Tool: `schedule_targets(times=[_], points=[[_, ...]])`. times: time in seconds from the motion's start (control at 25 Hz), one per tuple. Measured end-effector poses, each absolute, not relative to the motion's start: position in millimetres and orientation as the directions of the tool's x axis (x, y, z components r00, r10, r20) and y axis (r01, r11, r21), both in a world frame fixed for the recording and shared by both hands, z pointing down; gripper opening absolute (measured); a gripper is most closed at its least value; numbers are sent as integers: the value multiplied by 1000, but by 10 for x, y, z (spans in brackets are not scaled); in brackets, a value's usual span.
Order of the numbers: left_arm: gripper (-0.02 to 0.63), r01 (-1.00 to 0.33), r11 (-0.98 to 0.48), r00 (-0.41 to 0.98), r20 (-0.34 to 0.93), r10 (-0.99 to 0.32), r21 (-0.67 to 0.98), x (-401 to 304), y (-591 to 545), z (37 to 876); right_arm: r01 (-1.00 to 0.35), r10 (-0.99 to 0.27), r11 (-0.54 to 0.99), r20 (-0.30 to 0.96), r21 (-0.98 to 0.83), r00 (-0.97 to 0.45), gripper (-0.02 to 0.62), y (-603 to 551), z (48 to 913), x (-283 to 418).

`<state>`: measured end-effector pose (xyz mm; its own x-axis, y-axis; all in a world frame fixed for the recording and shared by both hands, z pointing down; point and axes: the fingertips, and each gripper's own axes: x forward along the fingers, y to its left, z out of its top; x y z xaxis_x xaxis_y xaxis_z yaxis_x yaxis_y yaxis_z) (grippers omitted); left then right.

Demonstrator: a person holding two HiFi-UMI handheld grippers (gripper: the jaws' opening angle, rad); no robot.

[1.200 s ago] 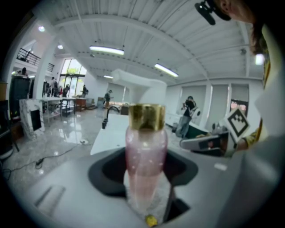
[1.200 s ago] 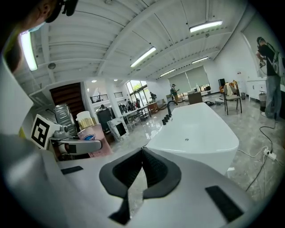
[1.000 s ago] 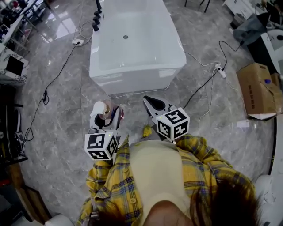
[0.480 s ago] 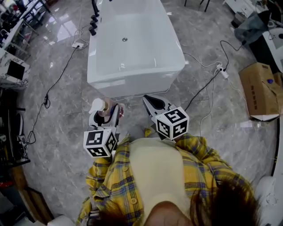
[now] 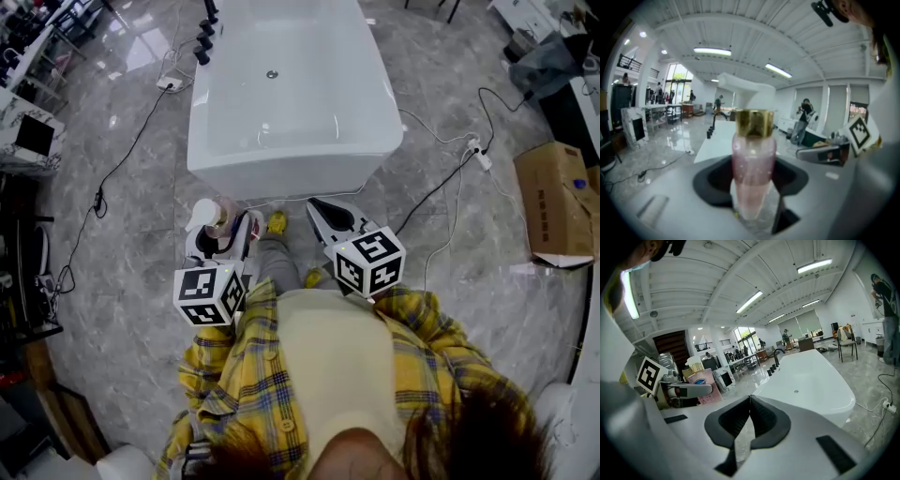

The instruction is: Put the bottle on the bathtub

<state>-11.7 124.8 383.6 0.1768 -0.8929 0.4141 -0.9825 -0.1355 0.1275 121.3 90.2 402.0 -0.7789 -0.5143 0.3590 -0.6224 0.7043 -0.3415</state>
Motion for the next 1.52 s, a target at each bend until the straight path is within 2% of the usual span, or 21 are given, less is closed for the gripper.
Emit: schedule_targets(times=[0.36,0.64,1.52], points=[[227,-978,-170,204,408,-890,119,-426,677,4013,-627,-523,731,370,-270,-768,14,375,4096,858],[227,-971,-199,237,404,-883,133,-784,117,4066,-655,-529,701,410,-282,-743,14,-130,4166,519],[229,-977,-158,206,454,-867,142,-1951,-1319,4465,-672,-472,682,526,-290,-707,14,-1257,4553,-422]])
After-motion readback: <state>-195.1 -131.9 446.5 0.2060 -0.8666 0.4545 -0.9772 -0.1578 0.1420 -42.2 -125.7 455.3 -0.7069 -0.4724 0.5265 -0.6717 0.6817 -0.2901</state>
